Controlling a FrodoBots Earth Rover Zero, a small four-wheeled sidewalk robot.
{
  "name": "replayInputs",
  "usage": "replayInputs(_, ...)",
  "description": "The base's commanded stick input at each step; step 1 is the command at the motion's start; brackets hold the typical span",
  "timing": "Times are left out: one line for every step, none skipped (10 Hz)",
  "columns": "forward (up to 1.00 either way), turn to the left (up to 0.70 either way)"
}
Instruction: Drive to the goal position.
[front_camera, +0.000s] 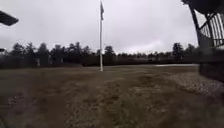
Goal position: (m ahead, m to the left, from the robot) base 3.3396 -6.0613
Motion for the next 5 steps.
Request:
replayInputs(0.7,0.0)
replayInputs(0.7,0.0)
replayInputs(0.7,0.0)
replayInputs(0.7,0.0)
replayInputs(0.7,0.0)
